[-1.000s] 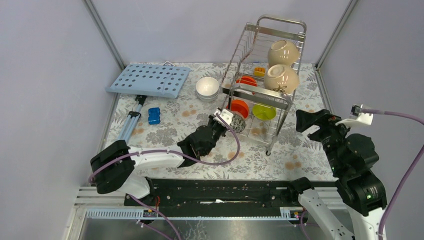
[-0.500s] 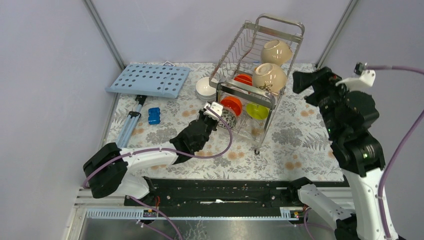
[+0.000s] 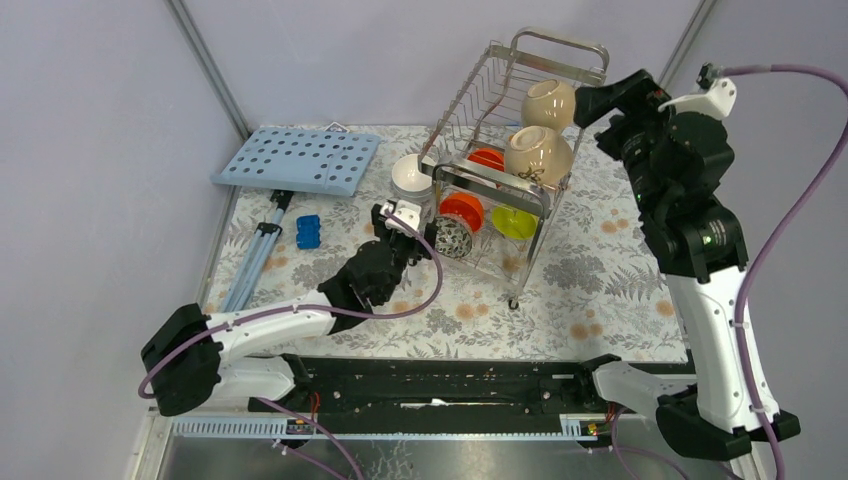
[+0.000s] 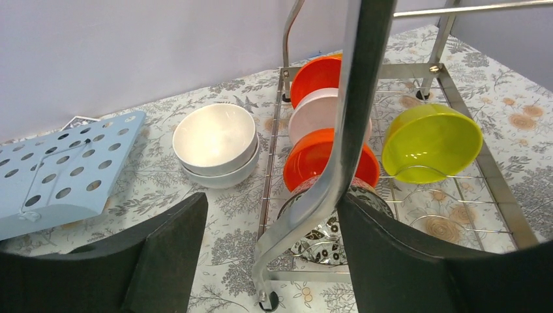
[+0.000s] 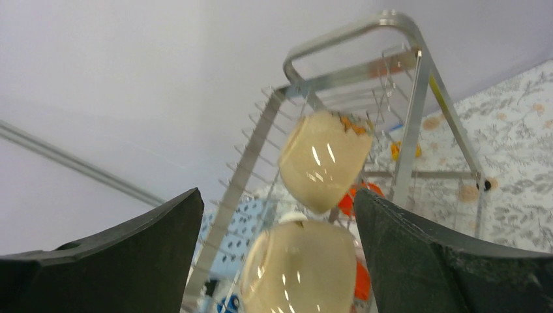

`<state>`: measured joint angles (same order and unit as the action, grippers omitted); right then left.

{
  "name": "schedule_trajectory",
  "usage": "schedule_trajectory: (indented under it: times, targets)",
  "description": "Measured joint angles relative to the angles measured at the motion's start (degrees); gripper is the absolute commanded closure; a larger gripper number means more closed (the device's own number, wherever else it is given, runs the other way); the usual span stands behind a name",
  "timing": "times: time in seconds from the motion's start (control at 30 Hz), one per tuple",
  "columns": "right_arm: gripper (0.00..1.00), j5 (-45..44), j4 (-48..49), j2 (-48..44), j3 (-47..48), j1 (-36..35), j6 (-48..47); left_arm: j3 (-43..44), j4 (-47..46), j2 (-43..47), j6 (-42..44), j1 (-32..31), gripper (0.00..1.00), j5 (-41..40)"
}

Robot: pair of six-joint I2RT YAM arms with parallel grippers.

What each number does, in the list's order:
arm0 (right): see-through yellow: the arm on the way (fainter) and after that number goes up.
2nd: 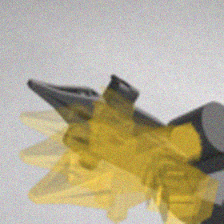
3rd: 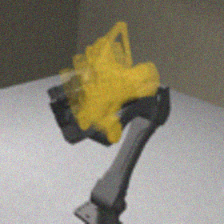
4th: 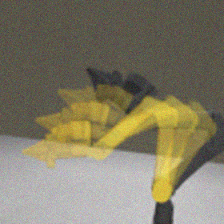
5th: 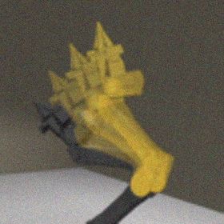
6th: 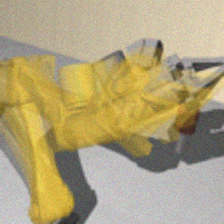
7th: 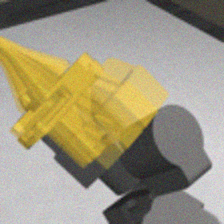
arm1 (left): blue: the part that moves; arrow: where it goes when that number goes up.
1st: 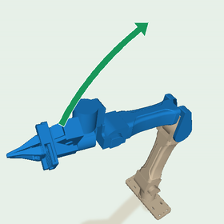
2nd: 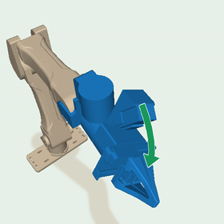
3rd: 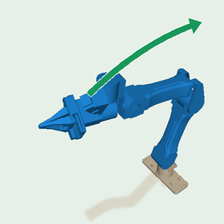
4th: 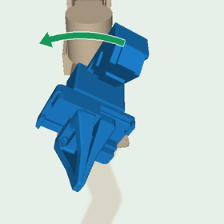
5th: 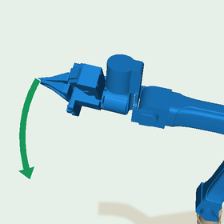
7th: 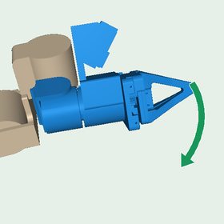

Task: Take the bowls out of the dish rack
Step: Adjust the dish rack at the center of the board, then pick up the bowl from the dish rack.

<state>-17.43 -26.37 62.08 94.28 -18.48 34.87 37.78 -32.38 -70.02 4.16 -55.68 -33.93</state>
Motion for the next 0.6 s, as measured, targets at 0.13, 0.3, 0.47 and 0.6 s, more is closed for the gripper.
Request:
schedule_trajectory:
  times: [0.13,0.3,0.47,0.6]
  targets:
    - [0.08,2.47,0.24,5.09,6.88,5.40,2.40,-0.02,2.40,2.43,-1.81,0.07,0.18,0.31]
    - [0.11,13.70,5.16,5.35,1.42,21.33,11.72,-0.83,5.44,5.88,-5.03,0.07,0.17,1.25]
    - [0.15,26.10,15.80,-2.84,-20.70,26.99,25.24,-1.84,9.38,9.38,-8.11,0.07,0.17,2.29]
    - [0.13,32.63,22.69,-9.01,-34.77,28.57,33.66,-1.84,12.72,11.89,-10.08,0.07,0.16,2.95]
